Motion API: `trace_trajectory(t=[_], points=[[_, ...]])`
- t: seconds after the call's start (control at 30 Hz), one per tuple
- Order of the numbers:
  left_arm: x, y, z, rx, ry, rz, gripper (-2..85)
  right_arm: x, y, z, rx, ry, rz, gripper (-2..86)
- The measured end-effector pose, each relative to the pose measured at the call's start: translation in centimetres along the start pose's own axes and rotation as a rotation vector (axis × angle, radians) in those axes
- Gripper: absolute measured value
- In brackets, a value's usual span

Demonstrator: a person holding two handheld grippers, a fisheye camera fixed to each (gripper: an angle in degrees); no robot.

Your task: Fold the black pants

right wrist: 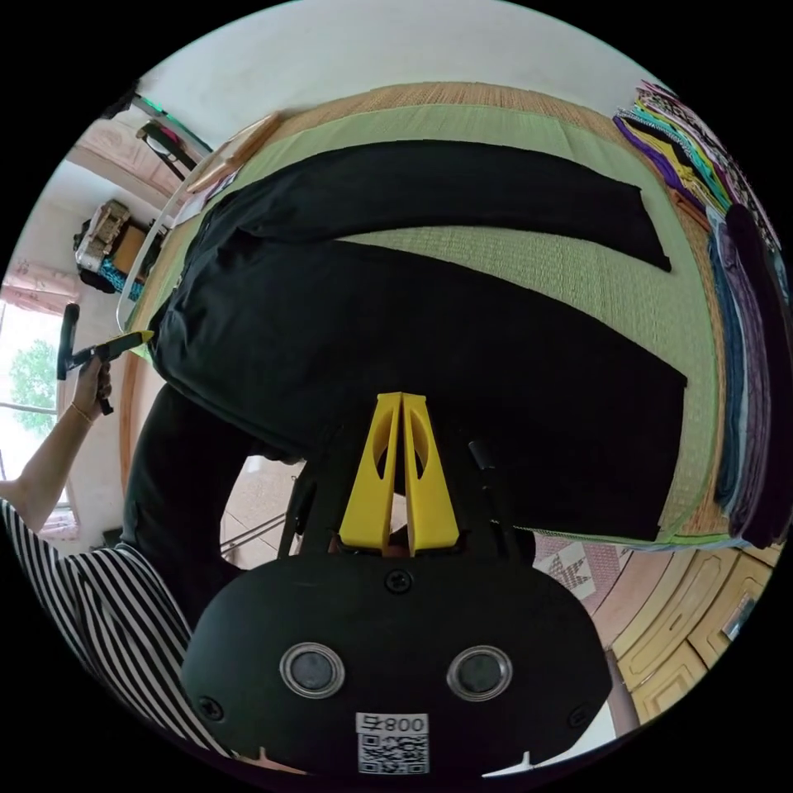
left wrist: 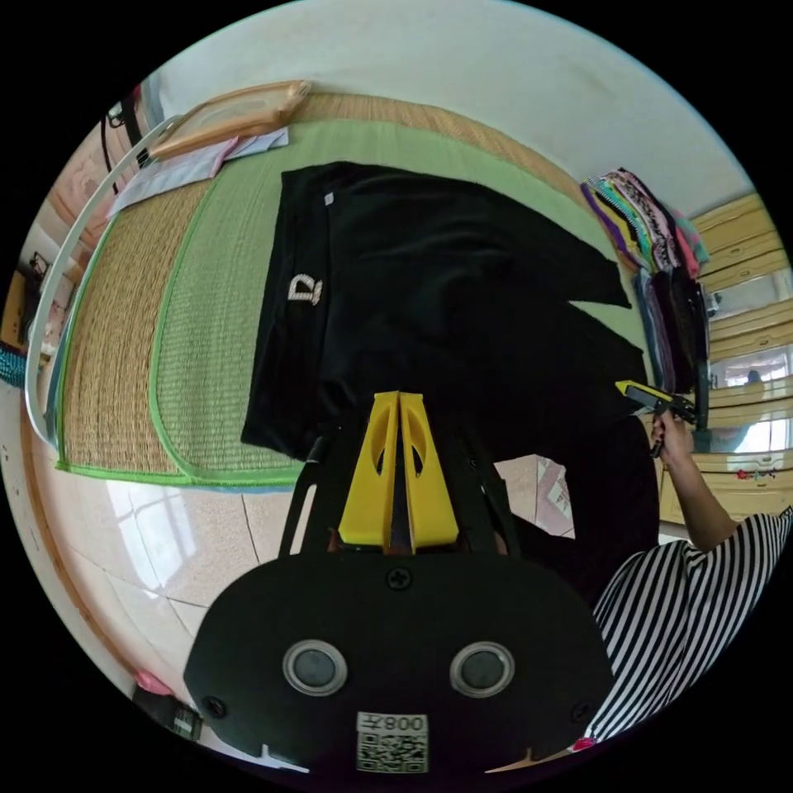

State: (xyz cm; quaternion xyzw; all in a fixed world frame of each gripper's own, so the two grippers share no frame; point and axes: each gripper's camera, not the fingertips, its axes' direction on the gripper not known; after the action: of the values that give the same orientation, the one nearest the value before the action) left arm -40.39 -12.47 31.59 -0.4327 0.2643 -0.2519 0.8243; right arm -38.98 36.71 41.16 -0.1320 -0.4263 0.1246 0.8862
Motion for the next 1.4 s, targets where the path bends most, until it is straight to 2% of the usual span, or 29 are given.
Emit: trace_trajectory(t=[0.3, 0.4, 0.47, 0.67, 0.97, 1.23, 1.33, 1.4], points=[[11.6, -9.3, 4.3, 0.016, 0.172, 0.194, 0.3, 9.7, 5.0, -0.8, 0.123, -0.037, 0.137, 0.6], [16.5, -13.2, 6.4, 0.011, 0.281, 0.285, 0.7, 13.8, 5.5, -1.7, 0.188, 0.000, 0.201, 1.4], [21.0, -16.5, 8.2, 0.002, 0.352, 0.370, 1.7, 16.4, 5.4, -2.3, 0.228, 0.036, 0.238, 2.5], [34.2, -25.4, 13.0, -0.024, 0.417, 0.587, 5.4, 24.5, 3.9, -3.7, 0.325, 0.106, 0.300, 7.1], [51.8, -35.2, 20.5, -0.029, 0.293, 0.767, 8.2, 32.6, 2.5, -0.9, 0.303, 0.185, 0.255, 7.5], [61.8, -39.8, 25.5, -0.041, 0.126, 0.844, 9.6, 36.6, 4.8, 1.1, 0.328, 0.169, 0.268, 7.2], [64.7, -40.9, 27.6, -0.092, 0.056, 0.861, 8.5, 37.2, 5.5, 1.4, 0.335, 0.183, 0.256, 6.7], [66.0, -41.1, 28.1, -0.050, 0.000, 0.868, 5.9, 37.8, 6.1, 1.7, 0.339, 0.184, 0.247, 5.8]])
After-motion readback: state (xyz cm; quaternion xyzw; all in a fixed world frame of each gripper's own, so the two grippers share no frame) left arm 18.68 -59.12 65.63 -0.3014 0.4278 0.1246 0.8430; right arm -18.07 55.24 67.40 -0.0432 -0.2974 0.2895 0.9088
